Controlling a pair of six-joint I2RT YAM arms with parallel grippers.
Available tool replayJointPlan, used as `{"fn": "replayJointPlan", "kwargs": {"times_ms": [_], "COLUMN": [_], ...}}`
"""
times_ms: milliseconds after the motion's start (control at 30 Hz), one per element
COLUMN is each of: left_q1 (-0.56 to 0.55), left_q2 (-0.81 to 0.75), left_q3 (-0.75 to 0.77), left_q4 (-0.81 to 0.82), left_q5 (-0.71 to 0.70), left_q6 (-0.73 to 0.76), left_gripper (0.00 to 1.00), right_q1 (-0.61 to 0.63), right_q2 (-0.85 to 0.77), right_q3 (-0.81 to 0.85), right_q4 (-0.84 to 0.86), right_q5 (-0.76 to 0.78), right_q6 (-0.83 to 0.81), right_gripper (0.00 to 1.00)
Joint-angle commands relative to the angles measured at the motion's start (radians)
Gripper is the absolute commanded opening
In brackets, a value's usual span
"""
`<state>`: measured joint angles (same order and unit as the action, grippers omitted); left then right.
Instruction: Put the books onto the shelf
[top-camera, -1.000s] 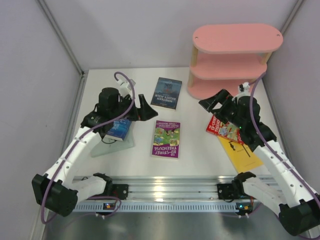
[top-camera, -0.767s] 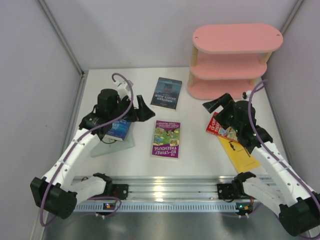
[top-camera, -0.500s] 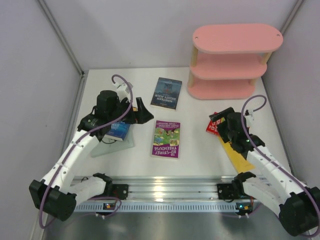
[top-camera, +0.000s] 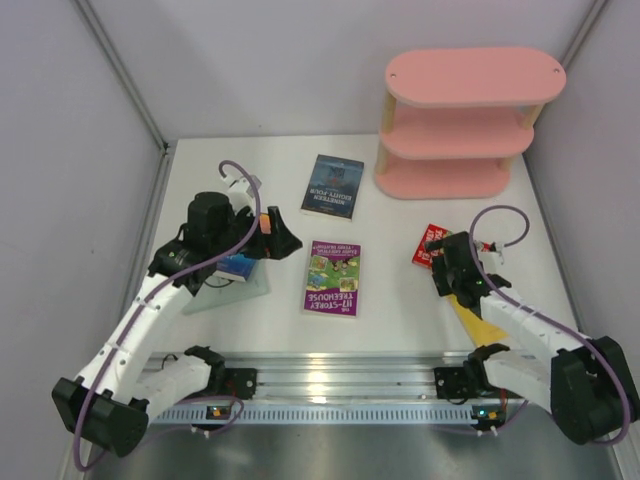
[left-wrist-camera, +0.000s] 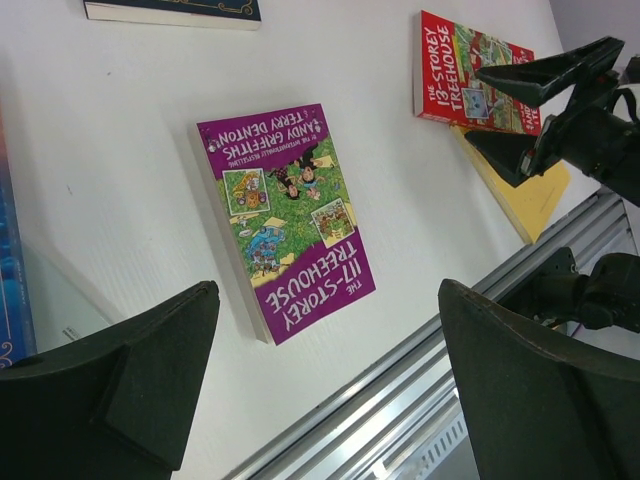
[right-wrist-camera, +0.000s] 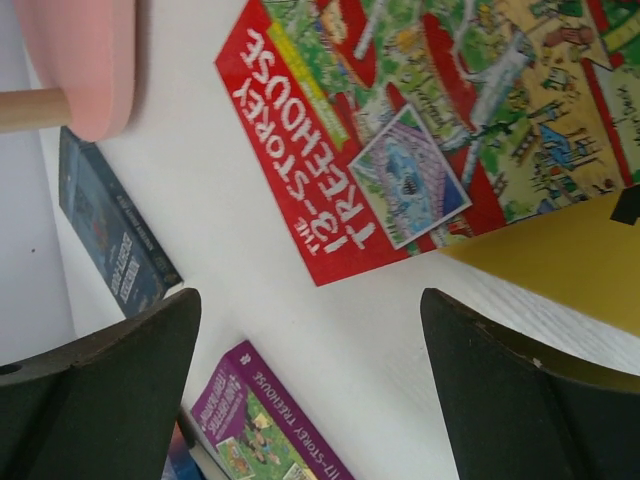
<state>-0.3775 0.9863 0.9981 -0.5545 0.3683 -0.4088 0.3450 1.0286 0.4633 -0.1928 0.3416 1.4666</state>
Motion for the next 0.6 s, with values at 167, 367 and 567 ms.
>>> {"fn": "replayJointPlan", "kwargs": {"times_ms": [167, 367, 567], "left_q1": [0.000, -0.001, 0.000], "left_q2": [-0.017, -0.018, -0.012], "left_q3": [-0.010, -0.012, -0.009], "left_q4": [-0.004, -0.005, 0.001], "left_q5": [-0.002, -0.008, -0.012], "left_q6": [0.008, 0.007, 0.008], "left_gripper": [0.96, 0.96, 0.96], "right_q1": [0.078, 0.129, 0.180], "right_q2": [0.135, 0.220, 0.222], "right_q3": [-0.094, -0.115, -0.086], "right_q4": [0.248, 0.311, 0.199], "right_q5": [0.060, 0.189, 0.354], "right_q6": [0.224, 0.343, 0.443], "right_gripper": [0.89, 0.85, 0.81]}}
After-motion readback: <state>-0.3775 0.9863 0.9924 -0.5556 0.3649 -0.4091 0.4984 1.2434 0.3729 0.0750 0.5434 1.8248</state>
